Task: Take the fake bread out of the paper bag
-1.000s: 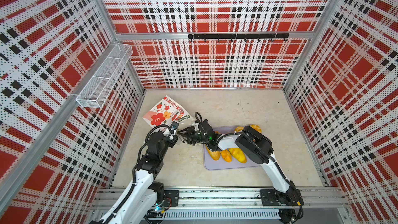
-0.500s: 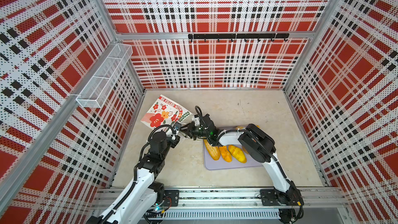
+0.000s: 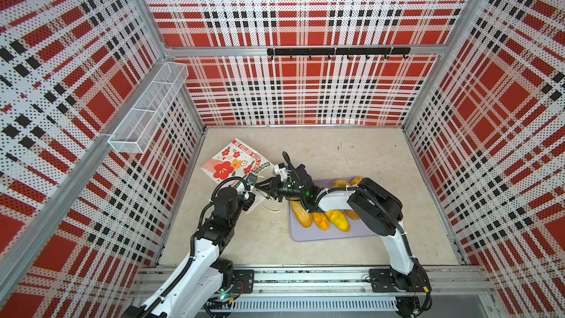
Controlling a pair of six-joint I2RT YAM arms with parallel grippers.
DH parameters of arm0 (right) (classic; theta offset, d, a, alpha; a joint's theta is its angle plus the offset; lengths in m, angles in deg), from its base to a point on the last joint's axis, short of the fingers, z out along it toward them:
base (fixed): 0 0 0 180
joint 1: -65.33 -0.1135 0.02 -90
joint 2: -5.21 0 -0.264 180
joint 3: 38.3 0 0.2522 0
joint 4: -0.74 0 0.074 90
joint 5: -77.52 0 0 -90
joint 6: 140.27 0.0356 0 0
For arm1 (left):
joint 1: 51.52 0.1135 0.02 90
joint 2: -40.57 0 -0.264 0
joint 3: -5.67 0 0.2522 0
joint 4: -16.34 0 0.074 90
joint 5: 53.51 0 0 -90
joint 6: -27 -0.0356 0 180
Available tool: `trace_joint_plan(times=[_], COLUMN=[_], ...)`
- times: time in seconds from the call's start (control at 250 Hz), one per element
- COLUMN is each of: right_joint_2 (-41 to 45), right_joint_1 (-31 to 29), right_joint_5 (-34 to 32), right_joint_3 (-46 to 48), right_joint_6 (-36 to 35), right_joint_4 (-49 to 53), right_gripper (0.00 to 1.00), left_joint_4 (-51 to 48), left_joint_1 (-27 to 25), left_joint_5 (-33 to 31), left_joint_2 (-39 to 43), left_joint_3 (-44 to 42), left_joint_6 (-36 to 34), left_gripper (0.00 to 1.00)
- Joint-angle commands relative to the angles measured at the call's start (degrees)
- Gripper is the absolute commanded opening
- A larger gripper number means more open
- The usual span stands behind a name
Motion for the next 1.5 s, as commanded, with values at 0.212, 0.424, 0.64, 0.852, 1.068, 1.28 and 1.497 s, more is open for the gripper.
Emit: trace_joint_plan(times=[0.212,0.424,0.64,0.852,1.068,1.28,1.497], right_joint_2=[-7.2,-11.3,-10.0,-6.8,-2.5,3.5,4.1], right_joint_1=[-3.0,-3.5,-5.0,-7.2,-7.1,-7.1,-7.0], right_joint_5=[-3.2,-0.4,-1.1,-3.1,-4.2,-7.5,-7.3], right_joint_3=[-5.9,-9.4,-5.1,-3.6,-6.0,-4.6,-2.4], right_joint_6=[-1.6,-3.9,-8.8,-16.8,-27.6,-35.0,-35.0], right_joint_4=[-9.5,-5.3,-4.3,2.4,15.0,22.6,20.8], right_gripper=[0.17,0.19,0.18,0.17,0.14,0.11,0.10], left_joint_4=[-1.4,-1.5,-0.8,0.8,3.9,8.1,1.5], left_joint_1=[-0.4,-0.3,1.8,4.4,6.4,5.1,-0.7], left_joint_5=[-0.2,0.9,1.5,2.6,4.3,10.7,5.6], left_joint_2=[0.6,1.2,-2.3,-8.7,-9.8,-1.3,3.3], left_joint_3=[2.6,2.4,3.7,7.4,7.7,1.2,-1.1], left_joint_6=[1.3,-0.1,0.9,1.2,-3.2,-23.7,-28.9], left_gripper=[0.00,0.00,0.00,0.00,0.00,0.00,0.00])
